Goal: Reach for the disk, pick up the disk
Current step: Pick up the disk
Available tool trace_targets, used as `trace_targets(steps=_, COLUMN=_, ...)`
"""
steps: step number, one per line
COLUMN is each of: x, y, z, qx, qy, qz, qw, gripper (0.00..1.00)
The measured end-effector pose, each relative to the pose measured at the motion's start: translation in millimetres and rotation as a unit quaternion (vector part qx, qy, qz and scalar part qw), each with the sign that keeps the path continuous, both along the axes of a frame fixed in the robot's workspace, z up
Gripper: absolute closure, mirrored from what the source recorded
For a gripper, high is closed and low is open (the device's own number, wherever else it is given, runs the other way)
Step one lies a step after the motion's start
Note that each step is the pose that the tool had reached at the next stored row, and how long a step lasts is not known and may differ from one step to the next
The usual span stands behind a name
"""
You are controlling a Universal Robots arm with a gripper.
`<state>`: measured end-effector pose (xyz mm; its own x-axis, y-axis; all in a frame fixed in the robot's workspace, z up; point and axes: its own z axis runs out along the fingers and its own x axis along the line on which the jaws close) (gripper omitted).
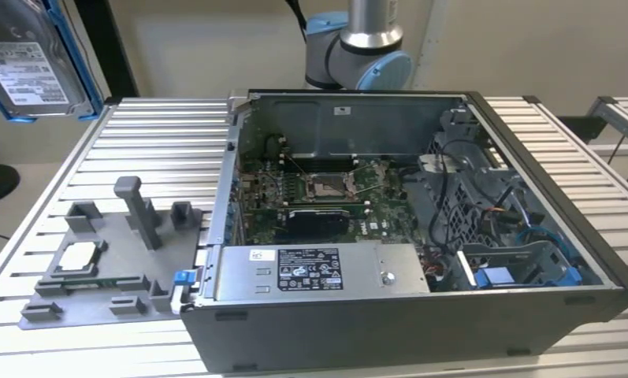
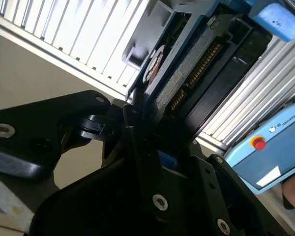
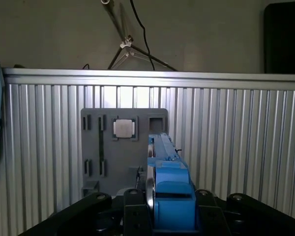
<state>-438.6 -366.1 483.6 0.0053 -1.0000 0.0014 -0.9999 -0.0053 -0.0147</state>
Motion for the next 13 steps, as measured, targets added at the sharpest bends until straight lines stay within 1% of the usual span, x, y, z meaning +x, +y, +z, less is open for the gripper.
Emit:
trace_targets(steps=1, x=0.1, y=0.0, z=1.0, qx=0.0, qy=-0.0006, qz=0.0, qw=1.0, gripper=1.0)
trace_targets(steps=5, x=0.0, y=0.0, z=8.6, qx=0.0, qy=-0.0008, qz=0.0, qw=1.0, gripper=1.0)
trace_targets(steps=13, x=0.0, y=0.0, z=9.5, qx=0.0, qy=-0.0007, qz=0.0, qw=1.0, gripper=1.0)
